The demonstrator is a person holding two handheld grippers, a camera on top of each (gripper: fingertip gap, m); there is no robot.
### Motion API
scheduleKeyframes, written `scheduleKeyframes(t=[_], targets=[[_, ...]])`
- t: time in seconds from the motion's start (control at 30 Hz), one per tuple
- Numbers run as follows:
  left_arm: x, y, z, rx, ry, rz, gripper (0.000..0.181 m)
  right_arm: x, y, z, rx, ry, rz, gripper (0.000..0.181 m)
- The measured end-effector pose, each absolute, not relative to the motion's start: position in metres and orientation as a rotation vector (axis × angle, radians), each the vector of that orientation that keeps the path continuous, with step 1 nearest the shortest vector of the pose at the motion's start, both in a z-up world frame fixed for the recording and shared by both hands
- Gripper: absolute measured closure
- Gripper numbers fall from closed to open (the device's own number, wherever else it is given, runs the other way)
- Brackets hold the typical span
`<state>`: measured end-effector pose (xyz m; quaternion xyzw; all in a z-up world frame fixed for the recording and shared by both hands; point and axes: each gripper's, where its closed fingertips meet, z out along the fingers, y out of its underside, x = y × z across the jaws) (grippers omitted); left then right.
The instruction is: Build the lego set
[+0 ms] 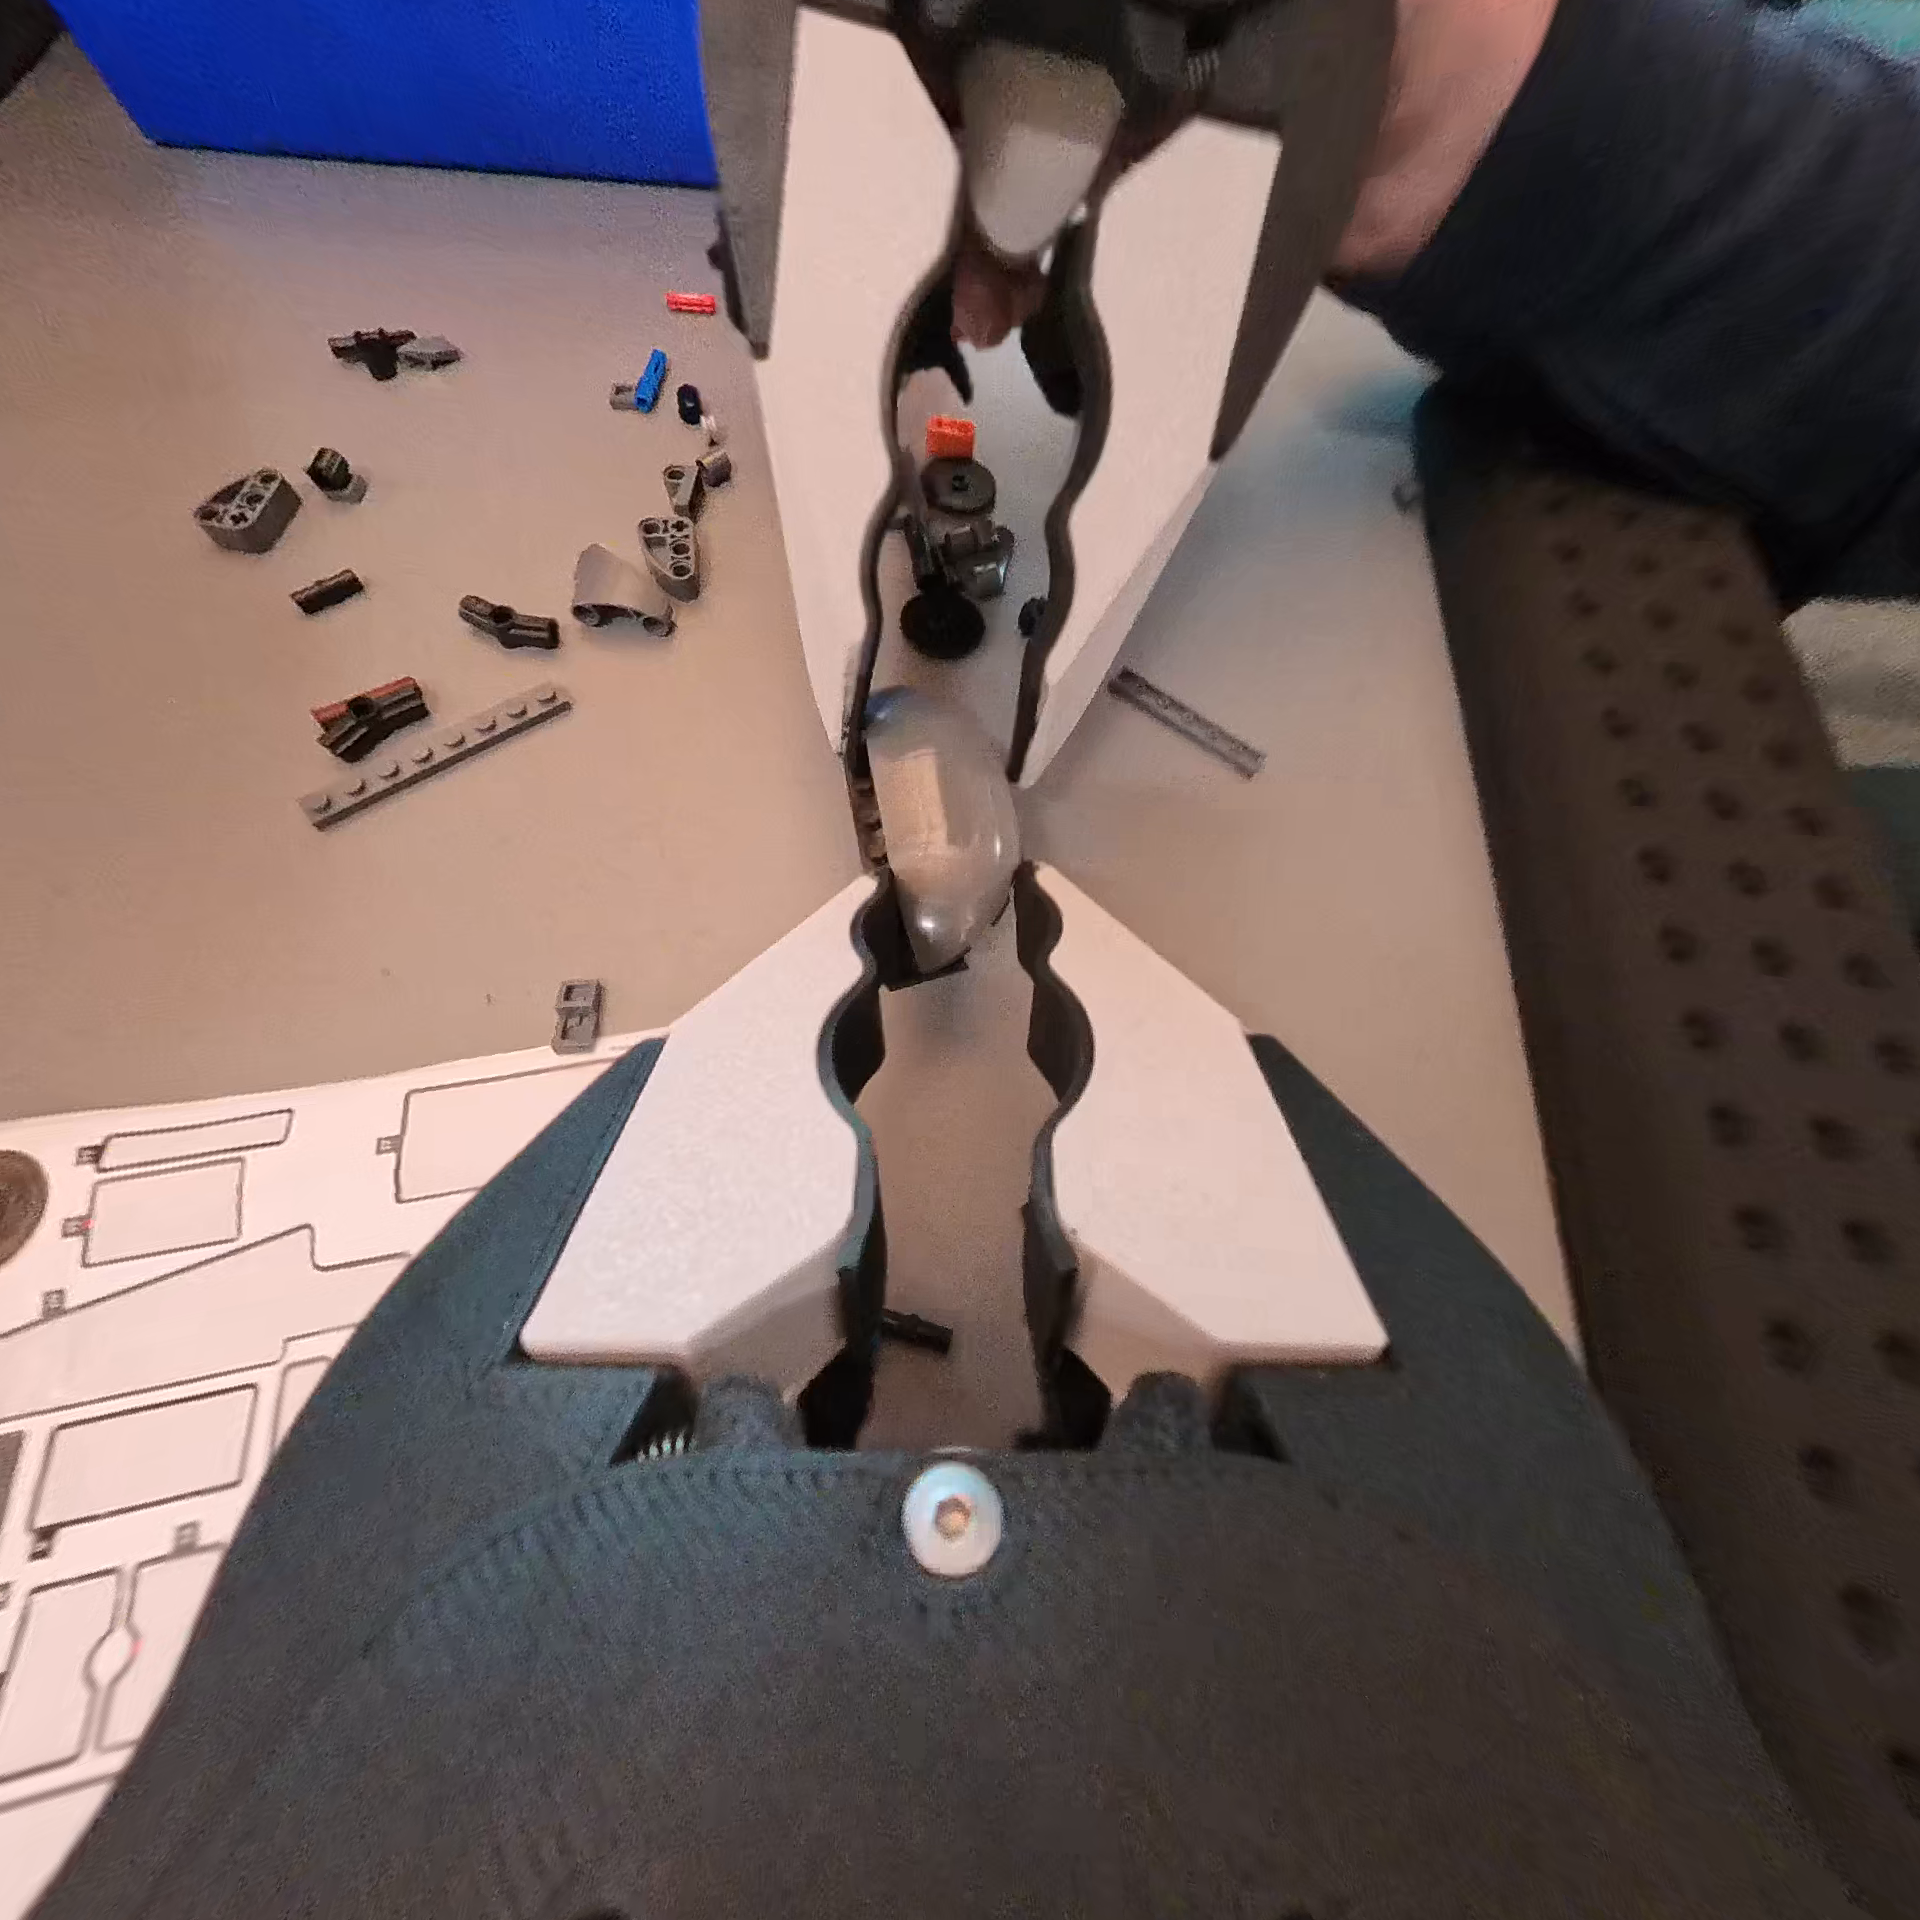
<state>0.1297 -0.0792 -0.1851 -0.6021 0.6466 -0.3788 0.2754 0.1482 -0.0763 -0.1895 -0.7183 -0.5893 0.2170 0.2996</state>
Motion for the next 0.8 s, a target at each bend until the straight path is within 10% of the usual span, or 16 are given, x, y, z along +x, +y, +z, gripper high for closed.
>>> scheduleKeyframes(t=[0.47, 0.8], targets=[[0.13, -0.077, -0.152, -1.691, 1.458, -1.55, 0.161, 0.138, -0.071, -0.172, -1.719, -1.592, 0.408, 0.158], [0.133, -0.064, -0.157, -1.404, 1.64, -0.86, 0.151, 0.144, -0.066, -0.167, -1.81, -1.494, 0.498, 0.159]])
